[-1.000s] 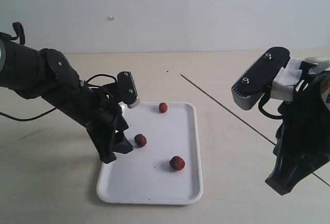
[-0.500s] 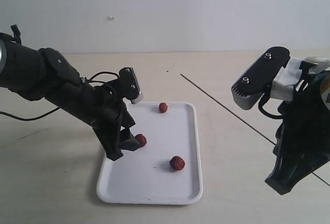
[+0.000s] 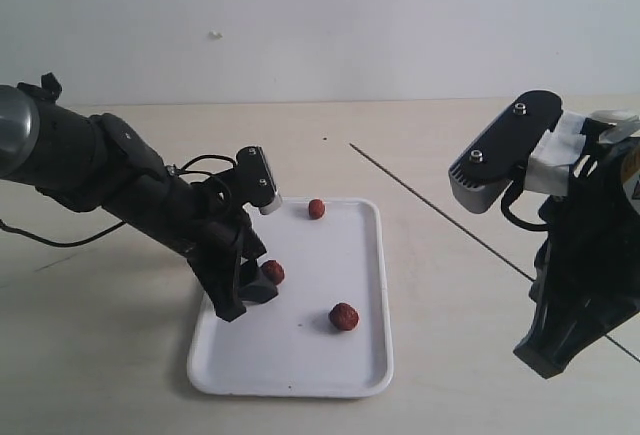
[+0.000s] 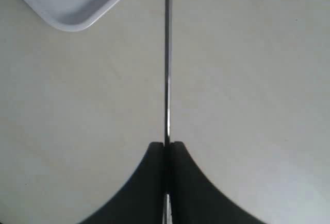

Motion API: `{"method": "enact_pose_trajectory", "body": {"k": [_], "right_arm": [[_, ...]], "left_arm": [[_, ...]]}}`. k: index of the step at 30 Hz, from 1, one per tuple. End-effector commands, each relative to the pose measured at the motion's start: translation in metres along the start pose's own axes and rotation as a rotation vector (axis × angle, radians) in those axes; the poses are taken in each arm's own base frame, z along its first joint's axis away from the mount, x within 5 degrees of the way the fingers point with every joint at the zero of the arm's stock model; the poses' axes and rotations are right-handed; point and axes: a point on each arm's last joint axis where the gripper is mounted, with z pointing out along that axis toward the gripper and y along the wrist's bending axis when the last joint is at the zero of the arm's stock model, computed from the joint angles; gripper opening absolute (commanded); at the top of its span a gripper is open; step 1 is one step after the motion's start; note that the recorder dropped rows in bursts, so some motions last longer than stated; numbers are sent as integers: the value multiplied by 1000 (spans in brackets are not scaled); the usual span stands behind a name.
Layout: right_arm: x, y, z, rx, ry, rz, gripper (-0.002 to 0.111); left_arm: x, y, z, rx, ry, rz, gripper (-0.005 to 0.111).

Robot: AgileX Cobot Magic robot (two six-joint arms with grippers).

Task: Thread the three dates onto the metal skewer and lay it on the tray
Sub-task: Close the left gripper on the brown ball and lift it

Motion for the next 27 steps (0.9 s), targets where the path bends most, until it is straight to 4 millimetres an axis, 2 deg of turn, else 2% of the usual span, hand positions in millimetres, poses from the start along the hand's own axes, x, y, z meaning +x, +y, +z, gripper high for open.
{"method": "enact_pose_trajectory", "body": {"k": [1,10,19,24,27], "right_arm": [[0,-1,2,6,3,-4,0],[0,-1,2,6,3,-4,0],[0,-1,2,6,3,-4,0],[0,-1,2,6,3,-4,0],[0,-1,2,6,3,-4,0]], "left_arm": [[-5,2,1,-14,-23,-3,59],[-6,3,1,-27,-34,-4,59],[0,4,14,-8,-21,-9,59],[1,4,15,-6,-19,-5,59],[1,4,15,-11,-18,-2,52]]}}
